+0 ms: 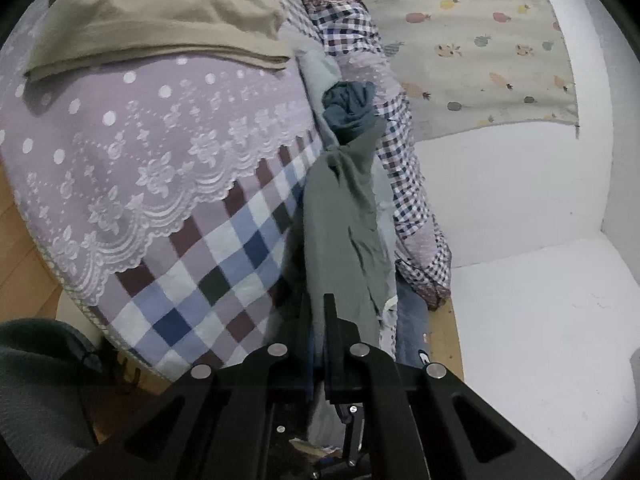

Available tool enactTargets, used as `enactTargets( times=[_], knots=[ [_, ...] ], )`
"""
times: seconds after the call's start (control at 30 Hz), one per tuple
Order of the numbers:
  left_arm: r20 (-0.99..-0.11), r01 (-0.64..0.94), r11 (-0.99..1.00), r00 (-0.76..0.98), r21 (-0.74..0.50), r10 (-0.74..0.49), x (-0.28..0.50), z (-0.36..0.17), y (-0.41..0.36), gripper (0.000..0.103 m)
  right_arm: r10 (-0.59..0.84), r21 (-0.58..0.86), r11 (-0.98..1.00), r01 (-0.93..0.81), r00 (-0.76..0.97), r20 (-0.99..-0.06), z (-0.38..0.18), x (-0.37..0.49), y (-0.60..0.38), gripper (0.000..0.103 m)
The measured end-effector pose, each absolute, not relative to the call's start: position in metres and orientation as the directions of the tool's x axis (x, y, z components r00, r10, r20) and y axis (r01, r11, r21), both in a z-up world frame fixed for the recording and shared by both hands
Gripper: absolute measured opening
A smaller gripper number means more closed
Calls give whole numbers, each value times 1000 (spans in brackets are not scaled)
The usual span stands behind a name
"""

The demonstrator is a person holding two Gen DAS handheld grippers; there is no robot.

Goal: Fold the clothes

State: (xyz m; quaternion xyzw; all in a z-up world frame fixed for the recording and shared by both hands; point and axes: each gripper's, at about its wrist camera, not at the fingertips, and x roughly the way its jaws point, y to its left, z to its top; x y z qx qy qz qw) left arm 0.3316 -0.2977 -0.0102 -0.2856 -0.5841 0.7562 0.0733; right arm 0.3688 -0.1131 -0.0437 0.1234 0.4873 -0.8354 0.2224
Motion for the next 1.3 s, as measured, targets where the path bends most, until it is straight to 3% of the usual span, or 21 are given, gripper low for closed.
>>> enactTargets(
  times=[0.5, 0.83, 0.9, 1.3],
  knots=[
    [-327, 178, -350, -840, -920, 432, 318, 29, -308, 1, 147, -849, -430, 305, -905, -400, -42, 350, 58, 48],
    [-365, 193, -398, -831, -897, 420, 310, 41, -303, 0, 208, -850, -419, 317, -878, -430, -47, 366, 100, 19],
    [-373, 200, -404, -830, -893, 414, 309, 41, -302, 1, 216, -844, -426, 326, -869, -445, -46, 362, 106, 3],
    [-438, 236, -463, -805, -854, 399, 310, 46, -298, 0, 143, -796, -489, 357, -867, -477, 42, 369, 134, 0]
  ],
)
